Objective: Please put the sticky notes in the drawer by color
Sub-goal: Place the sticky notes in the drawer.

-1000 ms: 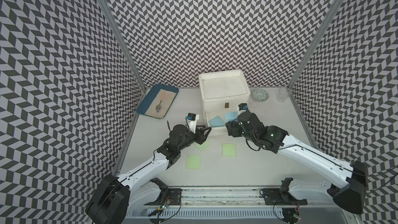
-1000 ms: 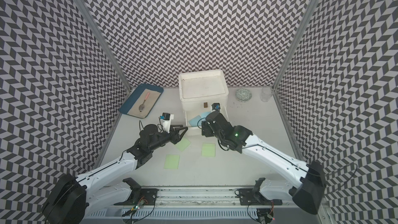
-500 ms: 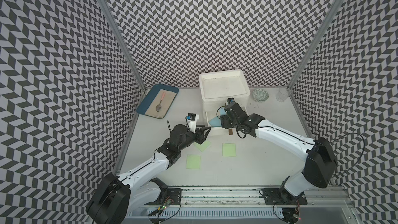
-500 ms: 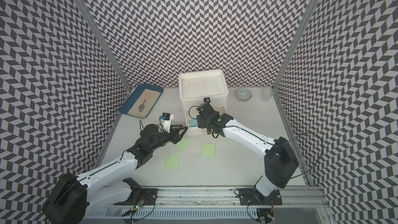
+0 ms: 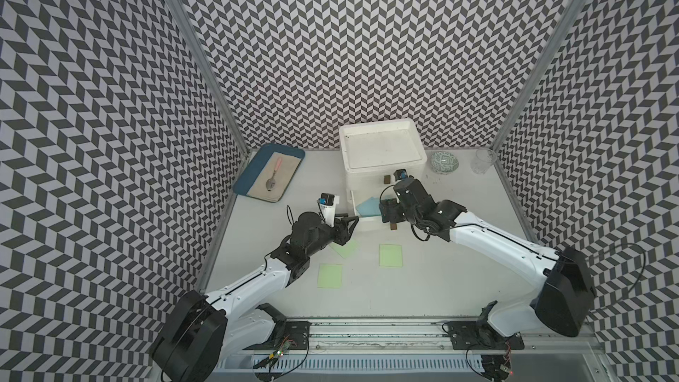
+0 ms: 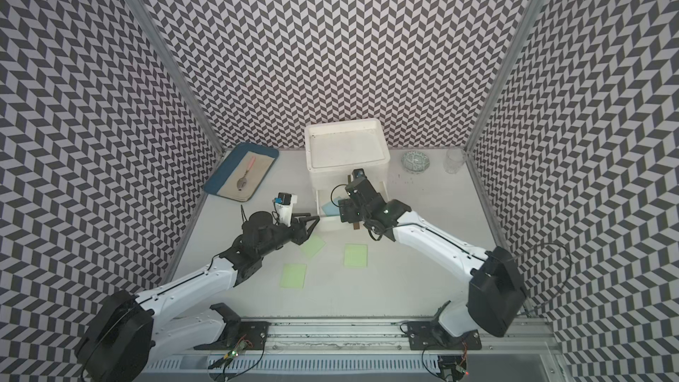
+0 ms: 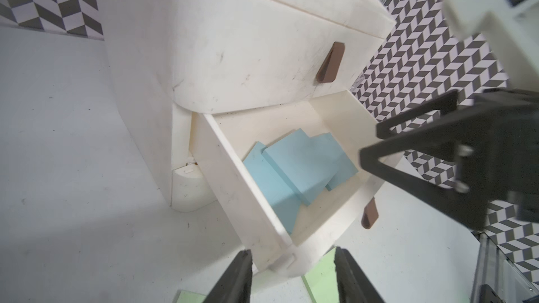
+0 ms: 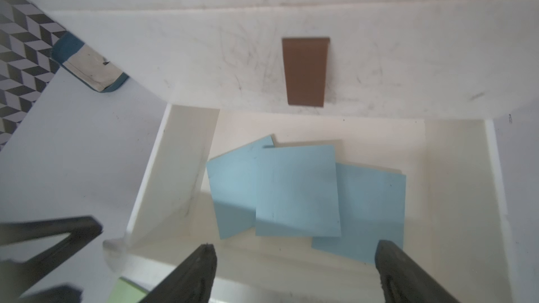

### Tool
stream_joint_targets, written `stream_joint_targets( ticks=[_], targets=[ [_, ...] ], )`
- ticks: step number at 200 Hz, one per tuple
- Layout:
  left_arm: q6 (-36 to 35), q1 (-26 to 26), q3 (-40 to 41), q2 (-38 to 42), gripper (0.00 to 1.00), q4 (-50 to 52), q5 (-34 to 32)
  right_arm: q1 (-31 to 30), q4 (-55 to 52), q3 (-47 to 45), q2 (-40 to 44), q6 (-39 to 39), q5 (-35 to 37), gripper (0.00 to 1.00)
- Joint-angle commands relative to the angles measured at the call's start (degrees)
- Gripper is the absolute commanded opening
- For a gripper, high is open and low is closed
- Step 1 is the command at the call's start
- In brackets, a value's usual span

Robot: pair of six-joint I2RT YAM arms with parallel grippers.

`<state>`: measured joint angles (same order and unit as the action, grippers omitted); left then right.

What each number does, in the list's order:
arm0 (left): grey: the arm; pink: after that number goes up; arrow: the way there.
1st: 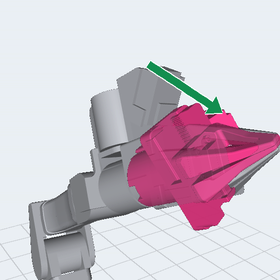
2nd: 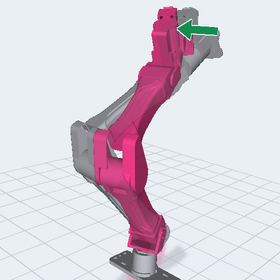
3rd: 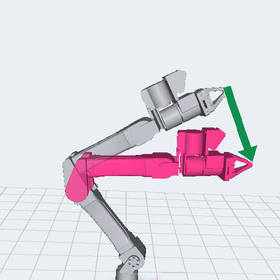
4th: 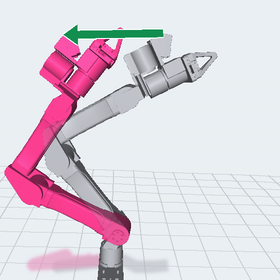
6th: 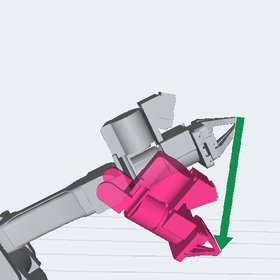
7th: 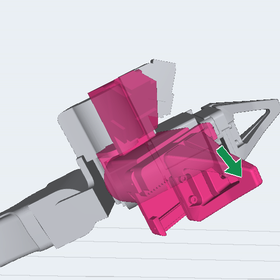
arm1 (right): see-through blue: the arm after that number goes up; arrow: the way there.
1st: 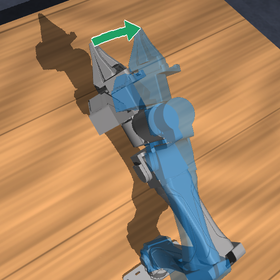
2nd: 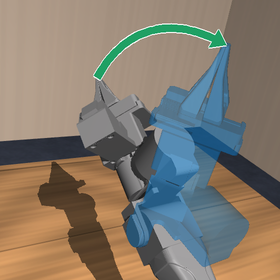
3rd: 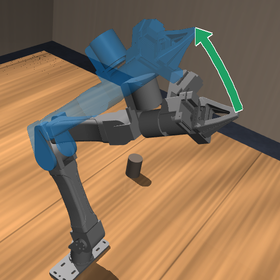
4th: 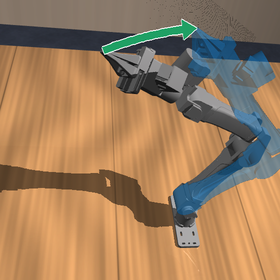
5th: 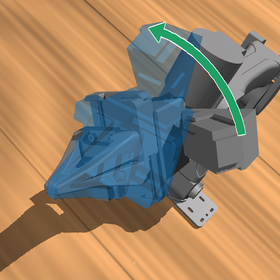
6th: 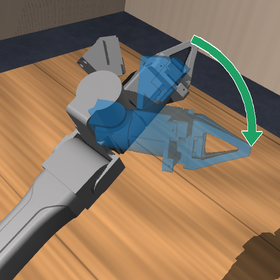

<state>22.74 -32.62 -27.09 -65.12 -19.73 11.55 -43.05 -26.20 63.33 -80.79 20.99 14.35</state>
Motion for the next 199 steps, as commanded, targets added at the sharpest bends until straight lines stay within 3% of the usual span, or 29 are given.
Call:
stream_joint_targets(
  ticks=[1, 45, 83, 137, 158, 166, 199],
  targets=[
    [1.02, 0.9, -3.53, -0.64, 0.49, 4.56, -2.26, -0.53, 5.87, -6.94, 6.99, 0.3, -2.22, 0.87],
    [6.09, 1.15, -15.49, 0.49, 0.49, 13.21, -8.17, -1.52, 14.32, -19.69, 19.97, 0.81, -4.72, 0.82],
    [4.87, 2.32, -29.03, -6.63, 0.49, 18.78, -13.39, -2.89, 18.82, -24.27, 22.78, 1.06, -9.85, 0.77],
    [3.97, 7.06, -46.66, -20.92, 0.49, 27.22, -9.64, -3.53, 19.79, -27.07, 21.77, 2.14, -14.66, 0.75],
    [5.05, 9.96, -49.04, -23.87, 0.5, 28.55, -5.28, -3.53, 21.83, -28.33, 20.76, 3.23, -15.45, 0.75],
    [5.56, 10.81, -49.18, -24.38, 0.58, 28.47, -4.2, -3.53, 22.61, -28.64, 20.28, 3.48, -15.22, 0.75],
    [5.93, 12.3, -47.86, -25.2, 0.54, 25.77, 0.66, -3.53, 24.76, -27.38, 16.89, 4.34, -12.99, 0.74]
  ],
)
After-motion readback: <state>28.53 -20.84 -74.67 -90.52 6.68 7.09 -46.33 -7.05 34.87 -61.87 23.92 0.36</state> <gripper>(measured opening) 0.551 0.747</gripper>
